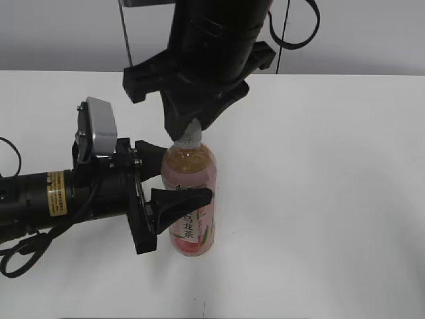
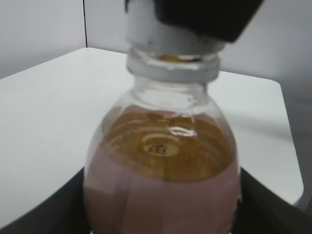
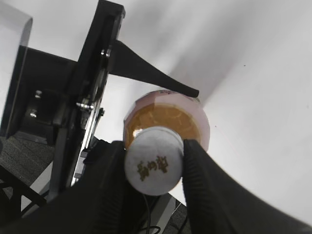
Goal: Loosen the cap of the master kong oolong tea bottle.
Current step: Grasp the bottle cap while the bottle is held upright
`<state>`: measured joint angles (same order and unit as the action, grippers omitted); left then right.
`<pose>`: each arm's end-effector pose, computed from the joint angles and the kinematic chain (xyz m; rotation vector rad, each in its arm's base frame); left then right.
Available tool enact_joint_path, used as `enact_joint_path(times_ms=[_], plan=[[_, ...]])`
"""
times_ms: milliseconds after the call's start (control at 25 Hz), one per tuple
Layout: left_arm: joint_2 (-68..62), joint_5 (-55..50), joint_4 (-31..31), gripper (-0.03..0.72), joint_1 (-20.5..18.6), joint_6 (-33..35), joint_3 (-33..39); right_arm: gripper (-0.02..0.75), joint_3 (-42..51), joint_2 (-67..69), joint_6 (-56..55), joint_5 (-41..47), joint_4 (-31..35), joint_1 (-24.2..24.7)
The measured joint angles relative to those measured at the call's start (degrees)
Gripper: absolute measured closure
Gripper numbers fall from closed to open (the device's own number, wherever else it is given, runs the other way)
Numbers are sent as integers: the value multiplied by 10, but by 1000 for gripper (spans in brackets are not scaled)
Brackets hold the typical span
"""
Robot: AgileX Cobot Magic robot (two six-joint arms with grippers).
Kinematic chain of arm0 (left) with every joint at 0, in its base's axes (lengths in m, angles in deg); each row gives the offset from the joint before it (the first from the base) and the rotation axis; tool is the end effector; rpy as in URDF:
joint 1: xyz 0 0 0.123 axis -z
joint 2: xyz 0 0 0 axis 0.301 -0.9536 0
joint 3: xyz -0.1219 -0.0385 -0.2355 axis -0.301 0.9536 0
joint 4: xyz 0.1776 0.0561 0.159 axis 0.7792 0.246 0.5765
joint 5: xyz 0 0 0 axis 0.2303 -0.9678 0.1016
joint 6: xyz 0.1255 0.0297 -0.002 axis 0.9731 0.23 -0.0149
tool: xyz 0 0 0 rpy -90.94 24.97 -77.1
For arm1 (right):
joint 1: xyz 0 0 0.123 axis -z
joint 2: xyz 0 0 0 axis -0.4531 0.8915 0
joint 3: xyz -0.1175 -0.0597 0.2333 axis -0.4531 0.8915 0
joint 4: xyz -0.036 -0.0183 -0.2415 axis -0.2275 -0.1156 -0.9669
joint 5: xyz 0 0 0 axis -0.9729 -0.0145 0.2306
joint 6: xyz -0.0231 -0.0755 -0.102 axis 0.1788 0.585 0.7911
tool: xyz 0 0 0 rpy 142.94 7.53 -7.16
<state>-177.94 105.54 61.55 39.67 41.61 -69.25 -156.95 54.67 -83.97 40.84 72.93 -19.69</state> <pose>0.2321 -0.2003 0.1117 1.0524 1.5350 -0.9594 0.2602 0.3009 0.2556 -1.0221 2.7164 0.3782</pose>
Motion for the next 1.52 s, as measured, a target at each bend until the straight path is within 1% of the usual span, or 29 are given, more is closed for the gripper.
enact_joint_path(times_ms=[200,280,880,1200,1520], plan=[[0,0,0,228,0,0,0,464,0,0,45,1,3,0],[0,0,1,228,0,0,0,464,0,0,83,1,6,0],[0,1,4,228,0,1,0,465,0,-1,455,1,11,0],[0,1,4,228,0,1,0,465,0,-1,606,1,12,0],[0,1,5,228,0,2,0,465,0,-1,858,2,12,0]])
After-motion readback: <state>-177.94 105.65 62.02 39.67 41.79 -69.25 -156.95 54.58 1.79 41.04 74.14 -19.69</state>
